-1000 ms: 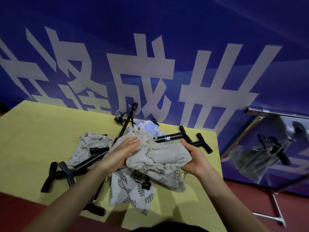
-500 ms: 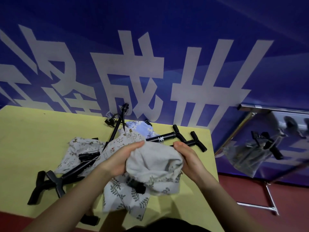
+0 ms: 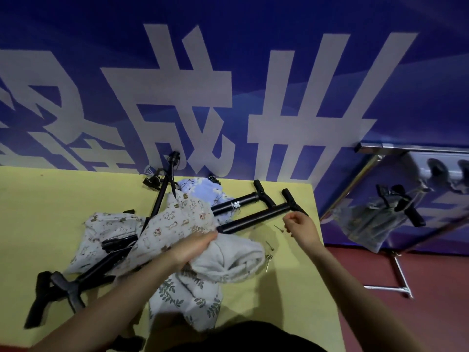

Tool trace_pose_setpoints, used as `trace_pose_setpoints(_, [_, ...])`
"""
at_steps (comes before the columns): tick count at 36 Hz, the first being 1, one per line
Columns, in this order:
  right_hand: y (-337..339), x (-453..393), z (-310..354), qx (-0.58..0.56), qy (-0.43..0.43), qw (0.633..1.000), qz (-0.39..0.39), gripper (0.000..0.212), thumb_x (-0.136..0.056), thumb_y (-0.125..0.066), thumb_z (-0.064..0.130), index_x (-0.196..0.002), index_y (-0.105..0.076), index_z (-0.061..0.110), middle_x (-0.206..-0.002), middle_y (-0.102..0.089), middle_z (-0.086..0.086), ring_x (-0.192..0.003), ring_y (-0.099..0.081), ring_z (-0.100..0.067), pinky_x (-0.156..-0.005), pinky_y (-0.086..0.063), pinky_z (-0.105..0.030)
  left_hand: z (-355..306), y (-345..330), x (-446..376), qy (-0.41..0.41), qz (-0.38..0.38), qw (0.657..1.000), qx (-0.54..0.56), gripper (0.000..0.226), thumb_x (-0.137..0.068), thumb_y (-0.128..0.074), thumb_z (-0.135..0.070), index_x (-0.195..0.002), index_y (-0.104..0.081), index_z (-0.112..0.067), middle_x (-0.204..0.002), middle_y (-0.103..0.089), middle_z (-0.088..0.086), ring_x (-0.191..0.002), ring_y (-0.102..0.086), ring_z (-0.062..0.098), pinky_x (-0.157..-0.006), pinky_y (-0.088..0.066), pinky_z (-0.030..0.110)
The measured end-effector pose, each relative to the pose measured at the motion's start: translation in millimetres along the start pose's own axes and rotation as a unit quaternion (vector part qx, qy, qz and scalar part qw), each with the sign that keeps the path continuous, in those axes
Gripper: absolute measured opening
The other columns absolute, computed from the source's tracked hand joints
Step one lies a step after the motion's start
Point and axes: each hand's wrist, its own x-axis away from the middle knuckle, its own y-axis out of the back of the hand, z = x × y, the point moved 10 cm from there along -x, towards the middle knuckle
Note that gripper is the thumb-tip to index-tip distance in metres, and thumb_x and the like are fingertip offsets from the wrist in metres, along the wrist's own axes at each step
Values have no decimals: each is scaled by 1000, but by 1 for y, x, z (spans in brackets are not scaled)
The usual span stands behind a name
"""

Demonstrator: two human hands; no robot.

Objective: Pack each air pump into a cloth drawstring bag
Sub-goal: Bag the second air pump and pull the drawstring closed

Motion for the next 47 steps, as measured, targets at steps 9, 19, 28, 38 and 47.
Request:
trace_pose_setpoints(9, [-39,5,-91,164,-67,982,67,11,-87,-64,17,-89,-69,7,-89,-69,-11,-83,-60,-24,-72,-43,-30,19,-16,-28,-2,-58,998,-10,19,-98,-50,-36,-90,-65,-27,-107,-65,-1,-103,-59,17,-101,-45,36])
trace_pose_setpoints(19, [-59,10,-104,198,-78,975,60,19,-83,-67,32,-92,-65,15,-86,-68,-2,-82,-64,-22,-66,-43,-27,30,-24,-49,4,-61,998,22,20,-101,-47,-29,-102,-64,-19,-108,-59,-1,-105,-53,15,-92,-39,27])
trace_pose_setpoints(28, [-66,11,-104,235,-91,967,45,24,-87,-60,28,-106,-66,15,-107,-65,-7,-98,-62,-27,-70,-42,-27,41,-24,-57,16,-63,997,32,31,-100,-48,-23,-120,-63,-6,-119,-62,7,-107,-53,16,-96,-39,28])
trace_pose_setpoints(38, [-69,10,-106,234,-94,967,31,19,-91,-56,24,-96,-67,9,-100,-67,-9,-89,-63,-27,-63,-37,-26,48,-21,-59,11,-68,996,65,16,-98,-51,-28,-99,-65,-21,-94,-63,-5,-92,-57,13,-79,-44,26])
trace_pose_setpoints(47, [-60,15,-105,198,-67,978,23,14,-88,-60,21,-89,-67,8,-88,-68,-8,-77,-60,-22,-66,-47,-31,52,-20,-62,-1,-62,994,87,20,-98,-52,-28,-81,-62,-31,-90,-56,0,-85,-52,15,-69,-40,22])
